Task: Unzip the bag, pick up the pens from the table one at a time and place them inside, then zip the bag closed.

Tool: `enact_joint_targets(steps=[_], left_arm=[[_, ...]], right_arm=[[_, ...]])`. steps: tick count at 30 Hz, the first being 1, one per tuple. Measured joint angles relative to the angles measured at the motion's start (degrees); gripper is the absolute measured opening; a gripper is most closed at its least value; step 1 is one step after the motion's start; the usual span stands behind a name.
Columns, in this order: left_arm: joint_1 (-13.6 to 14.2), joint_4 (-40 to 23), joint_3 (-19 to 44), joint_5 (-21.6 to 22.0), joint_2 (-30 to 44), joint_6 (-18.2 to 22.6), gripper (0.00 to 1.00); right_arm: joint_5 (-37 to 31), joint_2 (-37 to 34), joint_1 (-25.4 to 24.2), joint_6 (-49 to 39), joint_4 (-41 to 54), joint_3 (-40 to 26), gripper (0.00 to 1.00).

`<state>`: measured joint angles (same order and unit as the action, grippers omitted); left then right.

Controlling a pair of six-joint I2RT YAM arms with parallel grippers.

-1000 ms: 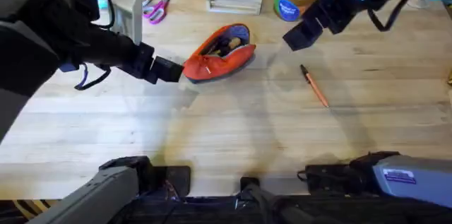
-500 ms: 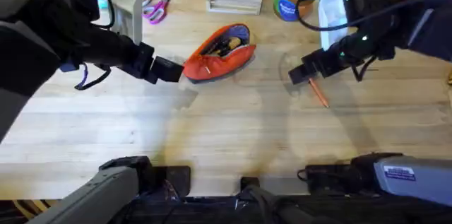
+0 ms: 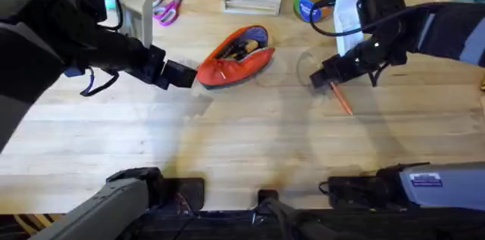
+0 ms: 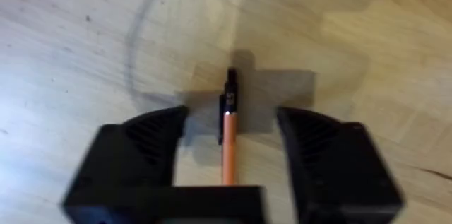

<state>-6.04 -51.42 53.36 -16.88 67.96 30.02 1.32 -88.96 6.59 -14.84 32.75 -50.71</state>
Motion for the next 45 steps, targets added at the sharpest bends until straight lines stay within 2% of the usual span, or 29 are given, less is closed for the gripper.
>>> enact_joint_targets(steps=[4,5,6,14,18,22,30,37,45], left_arm=[[0.0,0.0,0.0,0.0,0.0,0.0,0.993],[0.0,0.0,0.0,0.0,0.0,0.0,0.993],[0.0,0.0,0.0,0.0,0.0,0.0,0.993],[0.0,0.0,0.0,0.0,0.0,0.0,0.993],[0.0,0.0,0.0,0.0,0.0,0.0,0.993],[0.0,0.0,0.0,0.0,0.0,0.0,0.993],[0.0,0.0,0.0,0.0,0.0,0.0,0.993],[0.0,0.0,0.0,0.0,0.0,0.0,0.993],[0.0,0.0,0.0,0.0,0.0,0.0,0.993]], right_arm=[[-0.2,-0.8,0.0,0.0,-1.2,-0.7,0.201],[-0.5,-0.8,0.0,0.0,-1.3,-0.9,0.087],[-0.5,-0.9,0.0,0.1,-1.2,-1.2,0.053],[-0.4,-2.7,2.4,-0.1,5.9,-6.4,0.049],[2.8,-1.7,5.1,-2.4,4.7,-12.9,0.048],[9.9,0.3,9.2,-10.9,0.0,-18.7,0.047],[20.2,-0.6,19.1,-31.3,-16.7,-19.7,0.044],[23.4,-5.2,24.5,-44.7,-20.3,-19.7,0.043],[23.7,-12.1,25.4,-54.1,-20.3,-19.7,0.041]])
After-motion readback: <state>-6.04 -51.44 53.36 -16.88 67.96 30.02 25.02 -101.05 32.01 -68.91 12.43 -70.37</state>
